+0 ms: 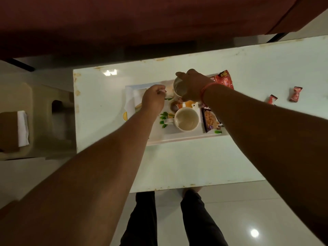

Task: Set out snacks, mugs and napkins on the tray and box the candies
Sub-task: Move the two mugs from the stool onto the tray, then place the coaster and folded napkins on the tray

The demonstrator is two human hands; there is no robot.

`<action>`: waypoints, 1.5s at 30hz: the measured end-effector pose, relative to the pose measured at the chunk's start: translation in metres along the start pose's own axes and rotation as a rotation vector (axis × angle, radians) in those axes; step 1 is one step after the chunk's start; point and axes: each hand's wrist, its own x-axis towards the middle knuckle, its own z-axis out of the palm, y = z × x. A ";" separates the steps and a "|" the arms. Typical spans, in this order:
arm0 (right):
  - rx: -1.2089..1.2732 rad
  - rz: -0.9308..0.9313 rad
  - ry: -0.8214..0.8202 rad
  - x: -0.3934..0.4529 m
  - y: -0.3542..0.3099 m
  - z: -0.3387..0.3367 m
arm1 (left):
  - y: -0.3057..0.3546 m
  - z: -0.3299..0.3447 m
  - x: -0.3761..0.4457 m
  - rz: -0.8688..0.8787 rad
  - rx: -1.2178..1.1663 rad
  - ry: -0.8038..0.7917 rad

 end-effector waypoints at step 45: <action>-0.358 -0.546 0.034 0.089 -0.490 0.138 | -0.221 -0.523 -0.006 -0.084 0.884 0.482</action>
